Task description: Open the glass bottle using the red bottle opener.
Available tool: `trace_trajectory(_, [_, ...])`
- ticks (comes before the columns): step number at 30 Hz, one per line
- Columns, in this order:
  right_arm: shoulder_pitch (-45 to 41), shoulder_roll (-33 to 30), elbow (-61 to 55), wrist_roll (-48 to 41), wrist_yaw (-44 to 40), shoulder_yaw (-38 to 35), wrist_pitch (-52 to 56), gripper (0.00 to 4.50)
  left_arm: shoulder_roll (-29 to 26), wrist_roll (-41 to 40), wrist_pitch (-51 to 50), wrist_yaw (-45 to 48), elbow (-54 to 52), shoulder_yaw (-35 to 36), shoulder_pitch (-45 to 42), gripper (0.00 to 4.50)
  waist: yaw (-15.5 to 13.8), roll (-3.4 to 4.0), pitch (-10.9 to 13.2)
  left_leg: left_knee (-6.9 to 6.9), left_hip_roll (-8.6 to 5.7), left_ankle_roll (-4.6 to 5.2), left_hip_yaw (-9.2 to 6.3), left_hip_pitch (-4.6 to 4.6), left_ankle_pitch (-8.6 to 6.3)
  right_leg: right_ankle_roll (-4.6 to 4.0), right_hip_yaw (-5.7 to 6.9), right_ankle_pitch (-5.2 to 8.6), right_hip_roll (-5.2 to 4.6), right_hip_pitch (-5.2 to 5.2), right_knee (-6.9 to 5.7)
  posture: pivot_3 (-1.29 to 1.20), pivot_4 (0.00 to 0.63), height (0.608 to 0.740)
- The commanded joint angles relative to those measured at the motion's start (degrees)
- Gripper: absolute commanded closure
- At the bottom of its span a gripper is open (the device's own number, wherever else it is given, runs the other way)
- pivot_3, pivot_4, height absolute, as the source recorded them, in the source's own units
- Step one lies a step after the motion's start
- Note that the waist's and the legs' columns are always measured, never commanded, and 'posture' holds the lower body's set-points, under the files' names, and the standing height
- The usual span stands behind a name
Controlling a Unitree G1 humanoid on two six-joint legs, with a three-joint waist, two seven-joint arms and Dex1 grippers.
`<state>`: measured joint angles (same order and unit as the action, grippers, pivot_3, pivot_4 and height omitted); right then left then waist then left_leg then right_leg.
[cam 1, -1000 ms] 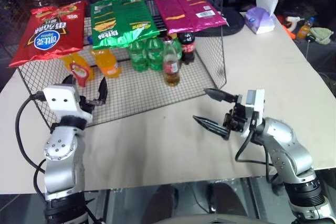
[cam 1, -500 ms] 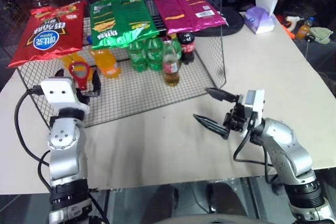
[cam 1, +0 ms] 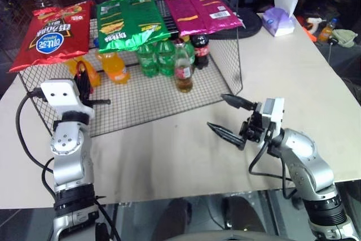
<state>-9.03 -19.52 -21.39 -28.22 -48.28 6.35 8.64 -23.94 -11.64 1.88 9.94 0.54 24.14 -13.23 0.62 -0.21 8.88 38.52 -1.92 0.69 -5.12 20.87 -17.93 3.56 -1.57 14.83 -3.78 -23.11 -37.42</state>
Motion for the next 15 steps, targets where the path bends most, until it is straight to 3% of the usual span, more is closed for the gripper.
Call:
trace_trajectory(1, [0.0,0.4,-0.7,-0.2,0.2,-0.2,-1.2,0.00,0.7,-2.7,-0.1,0.6,-1.7,0.8,0.2,4.47,0.0,-0.02,0.0,0.02,0.00,0.00,0.00,0.00,0.00,0.00,0.00,0.00,-0.01,0.00,-0.03,0.00,0.150,0.740])
trace_trajectory(6, [0.2,0.8,-0.2,0.0,0.0,0.0,-1.6,0.00,3.7,-14.2,-0.5,7.3,-6.6,0.7,0.9,4.47,-0.2,-0.07,0.0,0.12,0.00,0.00,0.01,0.00,0.00,0.00,-0.03,0.00,-0.03,-0.01,-0.15,0.00,0.150,0.740])
trace_trajectory(15, [0.3,1.3,0.9,0.4,-0.2,0.4,-2.4,0.00,5.2,-19.7,-0.5,7.7,-11.0,1.7,1.5,4.47,-0.7,-0.24,0.0,0.37,-0.06,0.01,-0.05,0.09,0.00,0.00,0.02,0.00,-0.04,0.01,-0.27,0.00,0.150,0.740])
